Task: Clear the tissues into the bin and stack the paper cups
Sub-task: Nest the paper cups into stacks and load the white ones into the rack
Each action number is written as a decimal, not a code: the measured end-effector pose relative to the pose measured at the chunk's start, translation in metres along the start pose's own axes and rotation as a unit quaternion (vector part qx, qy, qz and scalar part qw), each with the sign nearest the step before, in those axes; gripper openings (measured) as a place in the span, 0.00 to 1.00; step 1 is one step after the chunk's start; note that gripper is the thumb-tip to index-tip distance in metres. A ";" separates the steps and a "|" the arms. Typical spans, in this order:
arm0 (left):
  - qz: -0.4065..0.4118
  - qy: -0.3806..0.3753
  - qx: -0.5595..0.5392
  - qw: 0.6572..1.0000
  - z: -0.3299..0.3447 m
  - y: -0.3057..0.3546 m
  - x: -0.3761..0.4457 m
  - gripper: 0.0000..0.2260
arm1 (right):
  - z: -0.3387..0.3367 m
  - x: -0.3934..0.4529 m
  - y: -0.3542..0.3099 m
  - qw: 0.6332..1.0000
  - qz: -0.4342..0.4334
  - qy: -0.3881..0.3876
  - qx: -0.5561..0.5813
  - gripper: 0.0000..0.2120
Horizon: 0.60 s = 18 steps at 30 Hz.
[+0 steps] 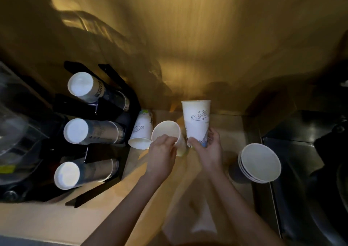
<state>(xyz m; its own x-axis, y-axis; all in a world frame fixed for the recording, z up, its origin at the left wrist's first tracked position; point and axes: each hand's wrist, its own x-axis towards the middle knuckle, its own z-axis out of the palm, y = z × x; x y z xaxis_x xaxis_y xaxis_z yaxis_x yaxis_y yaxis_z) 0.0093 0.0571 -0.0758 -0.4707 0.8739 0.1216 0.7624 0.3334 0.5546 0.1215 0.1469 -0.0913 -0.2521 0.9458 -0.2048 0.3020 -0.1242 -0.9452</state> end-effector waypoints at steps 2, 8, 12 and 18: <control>0.027 0.003 0.085 0.996 -0.001 -0.001 -0.012 0.05 | -0.003 -0.012 -0.002 0.999 -0.021 -0.017 -0.021 0.39; 0.080 0.007 0.149 0.986 0.000 -0.003 -0.042 0.05 | -0.020 -0.039 -0.003 0.999 -0.039 -0.013 -0.016 0.37; 0.076 -0.037 0.105 0.991 0.002 -0.009 -0.050 0.11 | -0.033 -0.044 -0.013 0.997 -0.055 -0.033 0.040 0.32; 0.059 -0.024 0.006 0.998 0.004 -0.014 -0.066 0.08 | -0.032 -0.057 -0.010 0.995 -0.081 -0.060 -0.005 0.33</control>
<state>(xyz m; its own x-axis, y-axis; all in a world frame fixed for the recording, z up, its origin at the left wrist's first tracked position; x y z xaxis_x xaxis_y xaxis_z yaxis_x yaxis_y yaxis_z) 0.0311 -0.0035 -0.0950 -0.3562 0.9229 0.1461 0.8161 0.2312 0.5296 0.1623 0.1041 -0.0619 -0.4062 0.9103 -0.0796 0.2569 0.0301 -0.9660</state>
